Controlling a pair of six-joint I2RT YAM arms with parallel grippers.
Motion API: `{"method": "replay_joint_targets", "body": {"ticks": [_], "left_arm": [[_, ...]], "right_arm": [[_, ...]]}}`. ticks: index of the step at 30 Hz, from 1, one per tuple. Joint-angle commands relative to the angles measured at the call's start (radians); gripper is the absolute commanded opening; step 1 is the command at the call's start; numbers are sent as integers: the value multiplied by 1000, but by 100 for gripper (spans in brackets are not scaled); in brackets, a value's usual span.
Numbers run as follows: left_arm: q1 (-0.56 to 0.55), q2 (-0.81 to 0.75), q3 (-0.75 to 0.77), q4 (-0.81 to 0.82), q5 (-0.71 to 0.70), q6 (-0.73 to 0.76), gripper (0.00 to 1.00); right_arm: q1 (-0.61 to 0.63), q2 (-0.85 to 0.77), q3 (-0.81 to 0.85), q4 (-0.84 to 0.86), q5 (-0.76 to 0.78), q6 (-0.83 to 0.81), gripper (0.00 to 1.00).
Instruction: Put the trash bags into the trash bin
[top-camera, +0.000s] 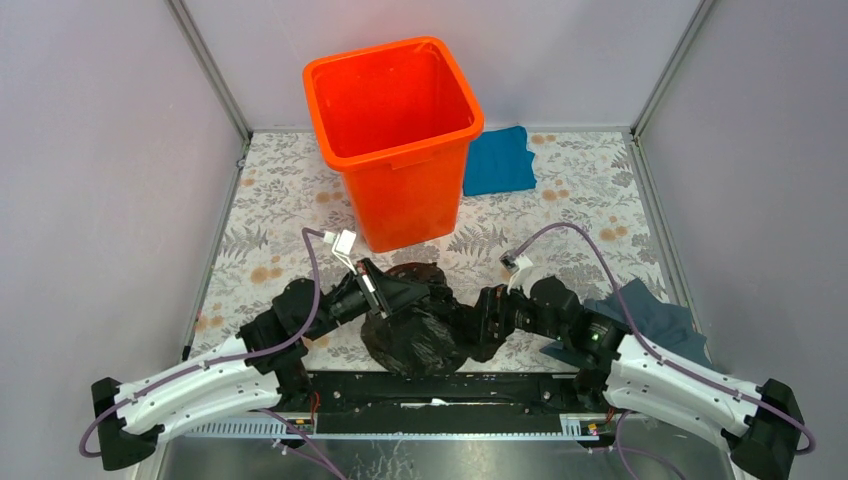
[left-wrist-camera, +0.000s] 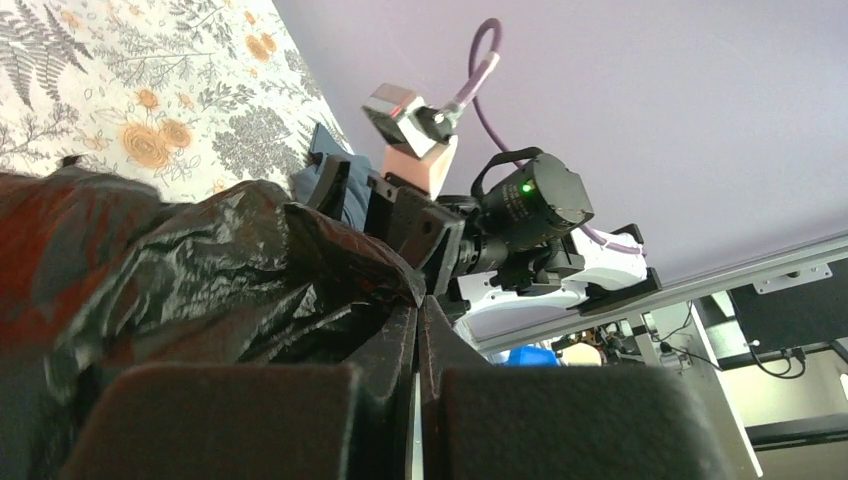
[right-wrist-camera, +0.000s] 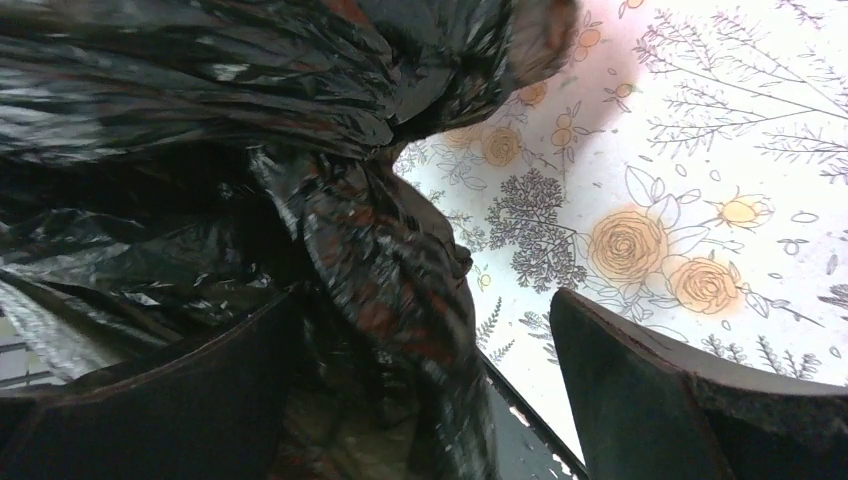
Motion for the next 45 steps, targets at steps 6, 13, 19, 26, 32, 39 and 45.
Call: {"method": "replay_joint_targets", "body": {"ticks": [6, 13, 19, 26, 32, 39, 45], "left_arm": [[4, 41, 119, -49, 22, 123, 0], [3, 22, 188, -329, -122, 221, 0], [4, -155, 9, -338, -192, 146, 0], [4, -185, -99, -275, -154, 94, 23], [4, -78, 49, -353, -113, 197, 92], [4, 36, 138, -350, -203, 213, 99], [4, 273, 223, -358, -295, 276, 99]], "right_arm": [[1, 240, -60, 275, -67, 81, 82], [1, 139, 85, 52, 157, -44, 11], [1, -7, 157, -80, 377, -182, 0], [1, -70, 215, -34, 412, -388, 0], [0, -38, 283, -149, 387, -512, 0], [1, 7, 266, -109, 203, -473, 0], [3, 49, 242, -90, 77, -430, 0]]}}
